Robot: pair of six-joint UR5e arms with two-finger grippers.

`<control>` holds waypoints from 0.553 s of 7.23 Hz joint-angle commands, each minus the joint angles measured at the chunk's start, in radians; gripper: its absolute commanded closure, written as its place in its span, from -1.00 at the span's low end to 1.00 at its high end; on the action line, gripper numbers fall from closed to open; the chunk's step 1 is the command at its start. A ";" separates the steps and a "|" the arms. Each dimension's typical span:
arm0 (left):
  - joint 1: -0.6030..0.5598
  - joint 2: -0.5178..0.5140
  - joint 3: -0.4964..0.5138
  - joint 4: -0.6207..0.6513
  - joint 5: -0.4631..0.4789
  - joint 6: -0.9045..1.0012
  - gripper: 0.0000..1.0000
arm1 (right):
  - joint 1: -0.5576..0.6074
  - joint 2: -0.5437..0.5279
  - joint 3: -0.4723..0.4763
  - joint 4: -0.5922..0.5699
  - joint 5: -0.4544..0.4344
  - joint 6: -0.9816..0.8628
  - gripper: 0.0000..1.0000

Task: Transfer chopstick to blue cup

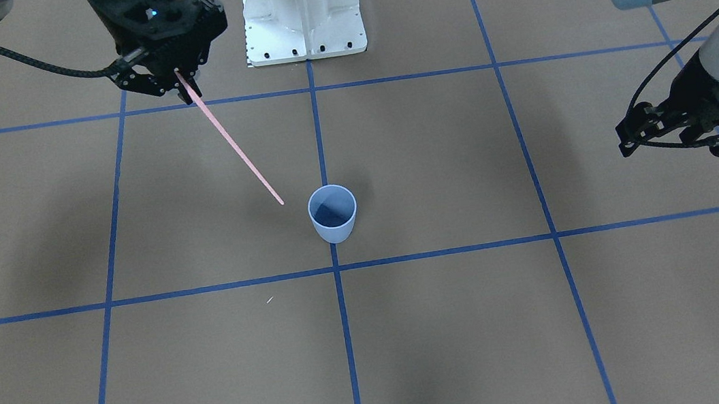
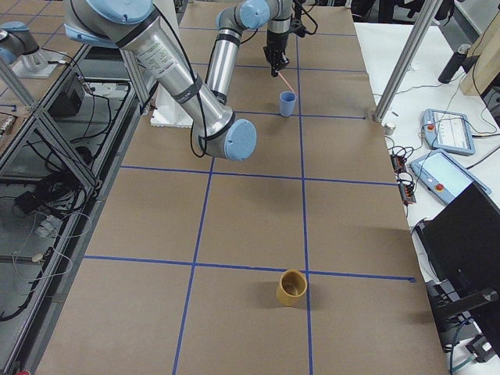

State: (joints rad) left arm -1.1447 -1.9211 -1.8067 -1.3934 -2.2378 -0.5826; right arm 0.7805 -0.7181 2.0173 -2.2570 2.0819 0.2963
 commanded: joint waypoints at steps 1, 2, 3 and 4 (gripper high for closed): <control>-0.012 0.001 0.012 -0.002 0.000 0.015 -0.97 | -0.072 0.040 -0.066 0.022 -0.043 0.015 1.00; -0.012 -0.001 0.012 -0.002 0.000 0.015 -0.97 | -0.090 0.040 -0.072 0.048 -0.043 0.056 1.00; -0.012 0.001 0.012 -0.002 0.000 0.015 -0.97 | -0.104 0.042 -0.103 0.091 -0.046 0.072 1.00; -0.012 0.001 0.015 -0.002 0.000 0.015 -0.96 | -0.119 0.042 -0.142 0.127 -0.055 0.078 1.00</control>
State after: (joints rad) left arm -1.1560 -1.9209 -1.7941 -1.3959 -2.2381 -0.5678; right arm 0.6813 -0.6779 1.9179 -2.1756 2.0352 0.3592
